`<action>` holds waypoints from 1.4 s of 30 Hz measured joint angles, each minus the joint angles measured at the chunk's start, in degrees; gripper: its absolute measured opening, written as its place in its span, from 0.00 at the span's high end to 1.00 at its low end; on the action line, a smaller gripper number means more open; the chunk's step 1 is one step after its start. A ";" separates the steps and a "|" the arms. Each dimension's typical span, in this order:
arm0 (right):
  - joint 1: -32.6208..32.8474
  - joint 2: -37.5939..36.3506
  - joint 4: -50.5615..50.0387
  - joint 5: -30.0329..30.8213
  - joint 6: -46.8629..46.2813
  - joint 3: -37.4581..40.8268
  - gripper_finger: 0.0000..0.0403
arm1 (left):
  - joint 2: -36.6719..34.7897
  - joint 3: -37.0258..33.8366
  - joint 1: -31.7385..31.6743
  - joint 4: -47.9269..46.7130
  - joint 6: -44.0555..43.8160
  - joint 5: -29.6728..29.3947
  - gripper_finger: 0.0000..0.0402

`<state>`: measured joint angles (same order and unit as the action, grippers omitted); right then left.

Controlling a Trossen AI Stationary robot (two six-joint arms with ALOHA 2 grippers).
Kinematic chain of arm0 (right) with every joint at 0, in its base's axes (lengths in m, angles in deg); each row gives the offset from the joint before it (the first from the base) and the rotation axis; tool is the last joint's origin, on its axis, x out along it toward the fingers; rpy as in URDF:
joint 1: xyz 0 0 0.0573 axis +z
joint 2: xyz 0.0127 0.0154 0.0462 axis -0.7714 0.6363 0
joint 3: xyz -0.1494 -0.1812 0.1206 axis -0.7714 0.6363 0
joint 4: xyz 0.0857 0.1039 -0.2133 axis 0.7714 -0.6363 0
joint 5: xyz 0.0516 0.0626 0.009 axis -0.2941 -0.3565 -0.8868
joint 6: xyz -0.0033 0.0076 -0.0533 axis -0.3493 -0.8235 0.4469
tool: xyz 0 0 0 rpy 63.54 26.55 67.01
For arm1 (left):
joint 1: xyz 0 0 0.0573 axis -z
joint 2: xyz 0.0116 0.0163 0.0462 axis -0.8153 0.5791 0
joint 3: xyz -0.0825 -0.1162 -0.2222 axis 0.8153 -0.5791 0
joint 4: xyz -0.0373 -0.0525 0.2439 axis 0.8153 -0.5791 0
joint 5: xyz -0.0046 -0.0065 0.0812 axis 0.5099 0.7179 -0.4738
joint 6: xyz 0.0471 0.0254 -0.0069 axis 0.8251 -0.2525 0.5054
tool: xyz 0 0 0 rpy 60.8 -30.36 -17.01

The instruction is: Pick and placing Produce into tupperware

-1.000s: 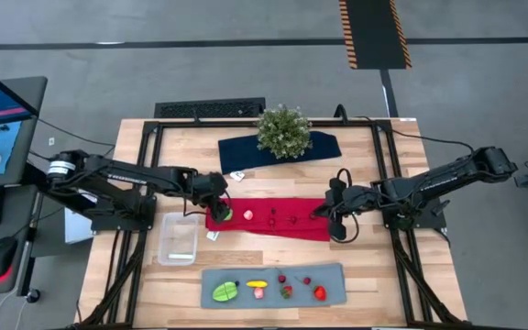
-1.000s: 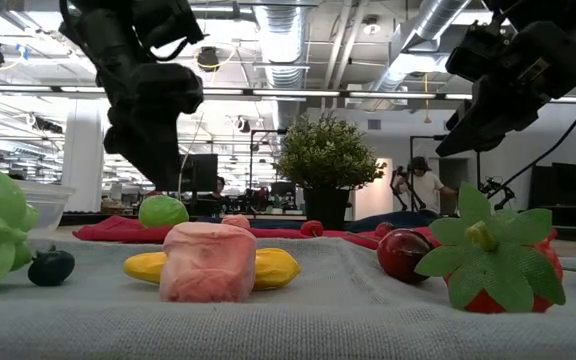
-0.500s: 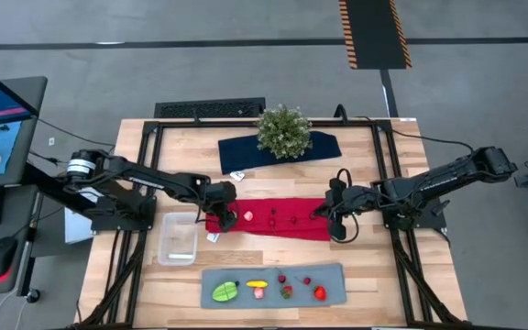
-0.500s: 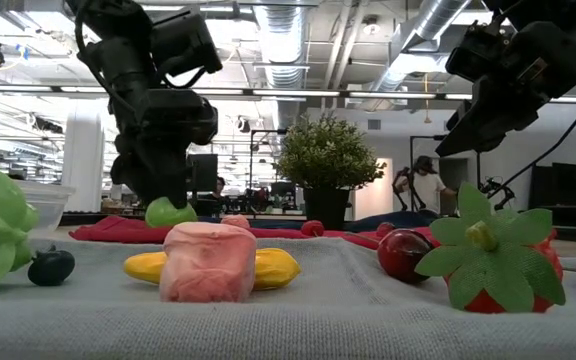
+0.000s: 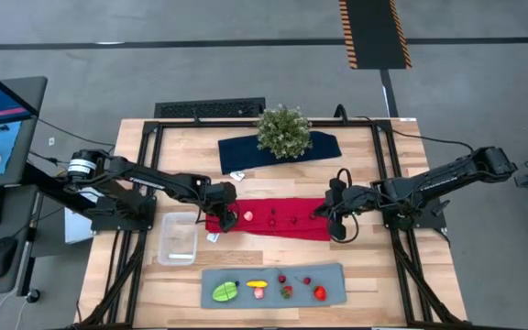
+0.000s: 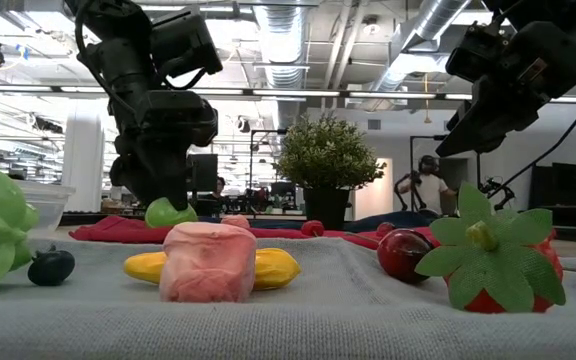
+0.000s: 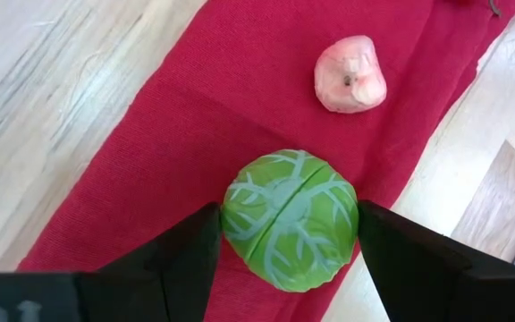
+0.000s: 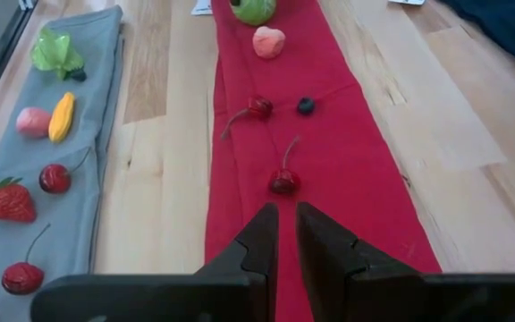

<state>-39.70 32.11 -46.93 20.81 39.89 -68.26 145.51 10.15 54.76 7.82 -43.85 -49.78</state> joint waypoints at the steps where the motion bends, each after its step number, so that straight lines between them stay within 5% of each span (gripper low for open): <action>1: 0.00 0.00 0.02 0.00 -0.02 0.00 0.84 | 0.00 0.00 0.18 0.00 -0.05 -0.07 0.40; 42: 0.00 0.00 0.01 0.01 -0.06 0.02 0.84 | 0.11 1.74 0.61 4.55 2.06 3.83 0.44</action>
<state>-39.70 32.11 -46.91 20.82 39.82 -68.23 145.62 11.89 55.37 12.36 -41.79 -45.95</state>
